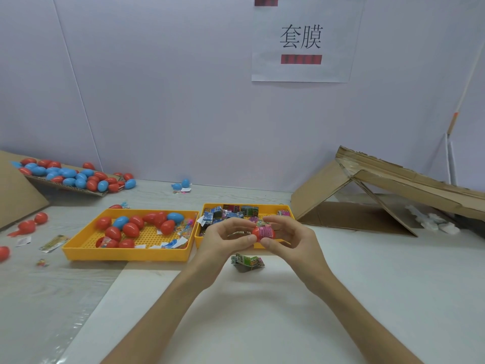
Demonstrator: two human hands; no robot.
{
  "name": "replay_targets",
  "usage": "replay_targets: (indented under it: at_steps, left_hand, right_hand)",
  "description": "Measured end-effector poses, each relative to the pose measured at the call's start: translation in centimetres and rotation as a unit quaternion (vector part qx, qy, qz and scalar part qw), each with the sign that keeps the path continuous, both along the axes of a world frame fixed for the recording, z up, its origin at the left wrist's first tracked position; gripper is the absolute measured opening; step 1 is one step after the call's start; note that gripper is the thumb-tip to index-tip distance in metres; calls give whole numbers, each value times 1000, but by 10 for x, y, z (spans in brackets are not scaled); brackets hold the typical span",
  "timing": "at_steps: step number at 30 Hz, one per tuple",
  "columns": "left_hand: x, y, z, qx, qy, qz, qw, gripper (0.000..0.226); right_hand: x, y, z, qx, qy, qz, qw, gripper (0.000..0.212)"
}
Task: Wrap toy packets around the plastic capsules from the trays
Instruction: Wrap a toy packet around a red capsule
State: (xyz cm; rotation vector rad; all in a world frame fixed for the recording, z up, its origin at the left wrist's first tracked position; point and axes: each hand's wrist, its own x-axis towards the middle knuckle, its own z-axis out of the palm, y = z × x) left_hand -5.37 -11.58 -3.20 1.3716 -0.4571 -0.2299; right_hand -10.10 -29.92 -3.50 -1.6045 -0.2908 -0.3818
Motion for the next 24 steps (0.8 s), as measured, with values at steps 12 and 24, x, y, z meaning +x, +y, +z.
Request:
replay_targets:
  at_steps: [12,24]
  left_hand:
    - [-2,-2,-2,20,-25,5,999,38]
    - [-2,-5,-5,30,-47,50,997,32]
  right_hand:
    - [2,-2,-5,-11,-8,4,1000,56]
    - [4,1,-8,-168,-141,-127,967,37]
